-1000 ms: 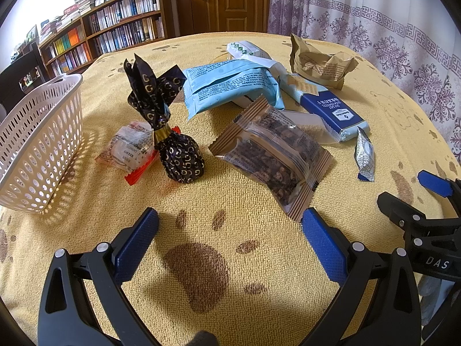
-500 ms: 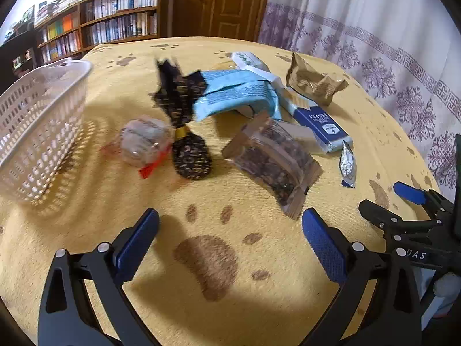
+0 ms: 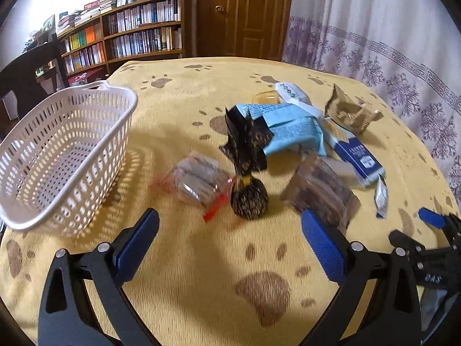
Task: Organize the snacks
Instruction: 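Grasp the black-and-gold wrapped candy with the left tool and lift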
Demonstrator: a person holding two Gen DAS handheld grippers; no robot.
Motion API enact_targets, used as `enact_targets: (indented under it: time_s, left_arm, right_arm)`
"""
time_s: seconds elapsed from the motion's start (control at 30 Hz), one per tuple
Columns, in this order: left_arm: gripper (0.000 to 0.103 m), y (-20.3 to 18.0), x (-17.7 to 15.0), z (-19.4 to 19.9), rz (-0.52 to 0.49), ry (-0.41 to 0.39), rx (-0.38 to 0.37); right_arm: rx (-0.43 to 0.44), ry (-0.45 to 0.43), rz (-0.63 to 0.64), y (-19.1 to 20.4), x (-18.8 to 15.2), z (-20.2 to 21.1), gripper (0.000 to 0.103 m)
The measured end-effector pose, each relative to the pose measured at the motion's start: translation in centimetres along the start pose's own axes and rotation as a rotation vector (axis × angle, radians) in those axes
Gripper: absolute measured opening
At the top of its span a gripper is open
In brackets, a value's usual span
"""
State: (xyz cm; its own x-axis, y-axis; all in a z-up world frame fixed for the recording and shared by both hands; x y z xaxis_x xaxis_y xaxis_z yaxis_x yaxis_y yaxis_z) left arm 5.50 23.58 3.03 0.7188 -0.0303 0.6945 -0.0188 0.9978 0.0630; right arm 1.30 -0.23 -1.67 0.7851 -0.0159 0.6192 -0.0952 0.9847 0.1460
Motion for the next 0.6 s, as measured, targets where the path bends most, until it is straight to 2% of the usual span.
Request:
enact_targets:
  time_s: [0.1,0.43,0.5,0.6]
  left_arm:
    - [0.085,-0.2,0.5,-0.7,0.004,0.009,-0.013]
    - [0.069,0.0,1.5,-2.5,0.059,0.018,-0.015]
    - [0.063,0.0,1.7,-2.6,0.057,0.018,-0.018]
    - [0.063,-0.1,1.5,-1.8,0.062,-0.002,-0.017]
  right_arm:
    - [0.000,0.000,0.000,0.0,0.0,0.0,0.098]
    - [0.000,0.000,-0.001,0.0,0.0,0.0,0.098]
    - [0.000,0.000,-0.001,0.0,0.0,0.0,0.098]
    - [0.001,0.000,-0.001,0.0,0.0,0.0,0.098]
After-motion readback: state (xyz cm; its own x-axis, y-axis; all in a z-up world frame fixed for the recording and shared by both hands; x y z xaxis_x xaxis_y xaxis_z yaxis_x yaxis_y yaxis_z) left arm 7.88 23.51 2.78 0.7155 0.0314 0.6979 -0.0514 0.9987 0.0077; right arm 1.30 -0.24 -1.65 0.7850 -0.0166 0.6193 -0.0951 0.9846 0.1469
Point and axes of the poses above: each gripper's, at about its wrist camera, not at the fingertips, and z roughly against the way its jaws point, y to its left, x to its top, the point moved 2 cm from there along -z, roughly the way its jaws point, and after that the axes turned 9 degrees about x, right-handed, at the moved point
